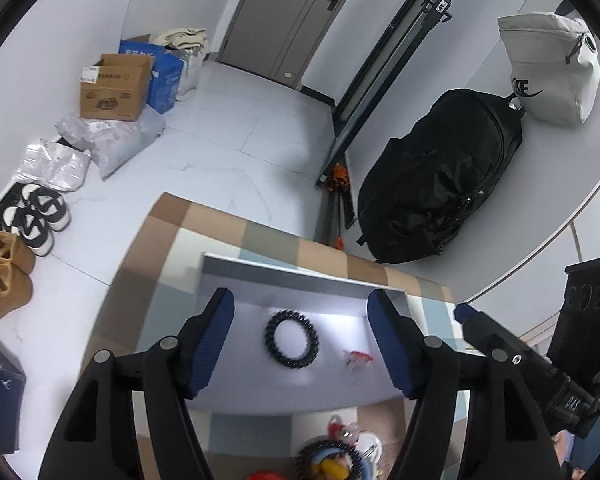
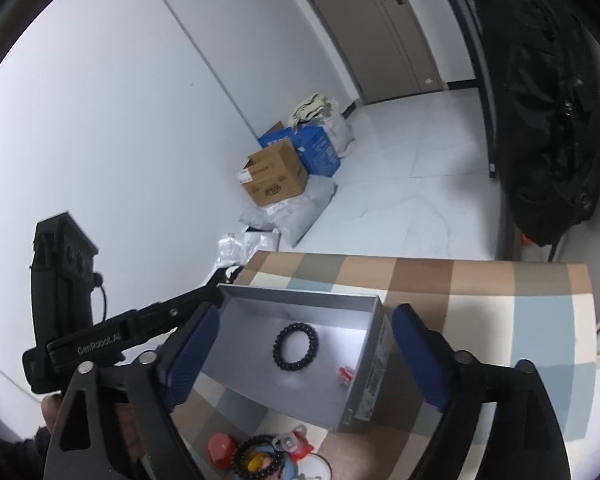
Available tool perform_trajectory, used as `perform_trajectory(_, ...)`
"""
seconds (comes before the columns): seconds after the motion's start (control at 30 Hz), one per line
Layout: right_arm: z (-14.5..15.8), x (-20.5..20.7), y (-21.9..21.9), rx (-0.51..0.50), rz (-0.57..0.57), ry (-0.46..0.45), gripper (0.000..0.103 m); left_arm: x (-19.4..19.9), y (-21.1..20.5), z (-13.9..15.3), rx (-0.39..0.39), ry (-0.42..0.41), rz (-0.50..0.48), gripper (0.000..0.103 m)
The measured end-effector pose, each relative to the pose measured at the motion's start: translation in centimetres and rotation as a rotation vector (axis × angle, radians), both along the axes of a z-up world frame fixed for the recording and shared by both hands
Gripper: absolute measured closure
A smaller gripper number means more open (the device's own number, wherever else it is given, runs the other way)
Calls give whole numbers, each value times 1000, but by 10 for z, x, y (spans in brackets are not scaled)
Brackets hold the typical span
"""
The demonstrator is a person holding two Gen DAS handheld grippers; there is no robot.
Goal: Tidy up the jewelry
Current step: 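Open the left gripper to drop the bracelet in the box while the right drops the red clip, then withdraw both grippers from the box back toward the jewelry pile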
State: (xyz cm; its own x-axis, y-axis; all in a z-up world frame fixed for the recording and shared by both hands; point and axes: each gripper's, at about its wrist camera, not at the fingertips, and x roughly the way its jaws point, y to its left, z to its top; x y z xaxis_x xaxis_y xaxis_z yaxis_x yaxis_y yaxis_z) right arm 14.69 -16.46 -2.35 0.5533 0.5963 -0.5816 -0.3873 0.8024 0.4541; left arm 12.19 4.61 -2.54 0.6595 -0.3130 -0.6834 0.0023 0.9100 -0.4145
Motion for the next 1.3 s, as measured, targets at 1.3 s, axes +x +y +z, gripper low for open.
perform_trajectory(1.3,11,-110,-4,-175,-88,-56,0,-79,-13,-53,331,196,-143,14)
